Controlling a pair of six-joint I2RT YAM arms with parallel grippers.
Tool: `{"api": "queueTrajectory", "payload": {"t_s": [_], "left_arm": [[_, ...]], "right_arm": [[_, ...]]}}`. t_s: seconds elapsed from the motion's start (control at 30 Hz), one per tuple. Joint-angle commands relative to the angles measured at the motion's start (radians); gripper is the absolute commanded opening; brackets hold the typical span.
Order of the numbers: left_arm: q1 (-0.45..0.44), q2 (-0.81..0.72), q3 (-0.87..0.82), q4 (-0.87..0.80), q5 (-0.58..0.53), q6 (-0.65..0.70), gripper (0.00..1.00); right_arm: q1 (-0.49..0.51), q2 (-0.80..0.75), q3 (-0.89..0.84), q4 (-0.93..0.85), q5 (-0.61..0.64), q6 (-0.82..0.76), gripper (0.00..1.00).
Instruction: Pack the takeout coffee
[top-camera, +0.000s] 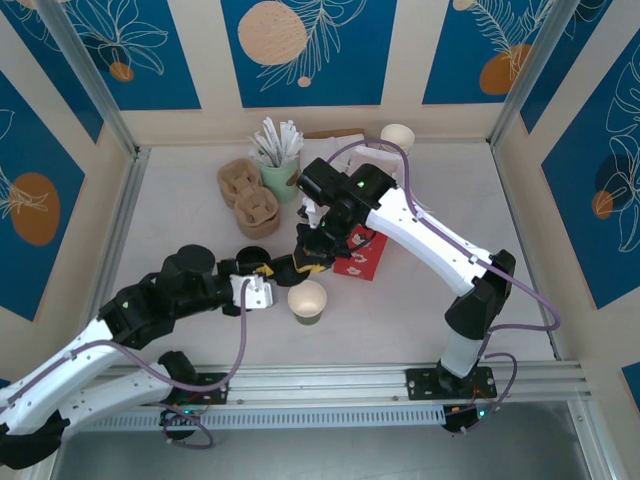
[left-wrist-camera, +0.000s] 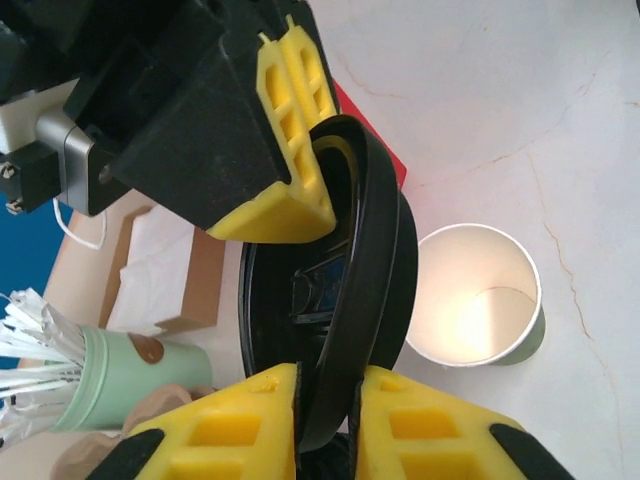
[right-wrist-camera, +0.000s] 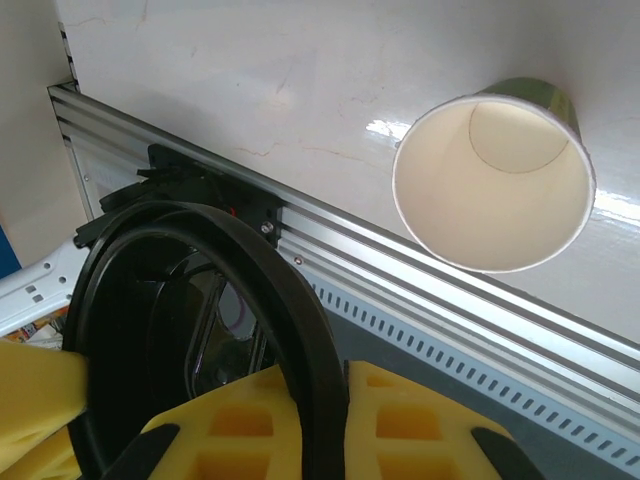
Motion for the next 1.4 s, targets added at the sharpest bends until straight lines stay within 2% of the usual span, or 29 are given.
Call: {"api": "queueTrajectory", "payload": {"t_s": [0.0,0.3,0.57,0.7,0.9,1.07,1.23,1.37], "left_arm": [[-0.003,0.052,0.064,0.036,-0.059,-0.126,0.16],[-0.003,0.054,0.072,0.076,-0.011,-0.274,0.11],[-0.003,0.033,0.069,0.084,0.041,-0.465,0.1],[-0.003,0.004,0.052,0.103,0.062,-0.584,0.1],[-0.002,0.035,0.101,0.057,0.082,-0.843,0.08],[-0.003,0.071,0.14,-0.044,0.063,-1.106,0.07],[-0.002,0.034,0.051,-0.032,0.086,-1.33,0.07],[-0.002,-0.013,-0.059,0.027,0.12,-1.453,0.08]], "right_arm": [[0.024,-0.041,-0.014,0.025,-0.093,-0.021,0.17],[0.012,-0.141,-0.074,0.058,-0.023,0.002,0.42],[-0.029,-0.312,-0.146,0.09,0.098,0.034,0.53],[-0.064,-0.429,-0.194,0.108,0.169,0.041,0.62],[-0.092,-0.621,-0.29,0.162,0.241,0.053,0.62],[-0.095,-0.786,-0.445,0.274,0.221,0.036,0.62],[-0.095,-0.903,-0.625,0.352,0.191,0.055,0.62],[-0.093,-0.968,-0.767,0.434,0.154,0.089,0.62]]}}
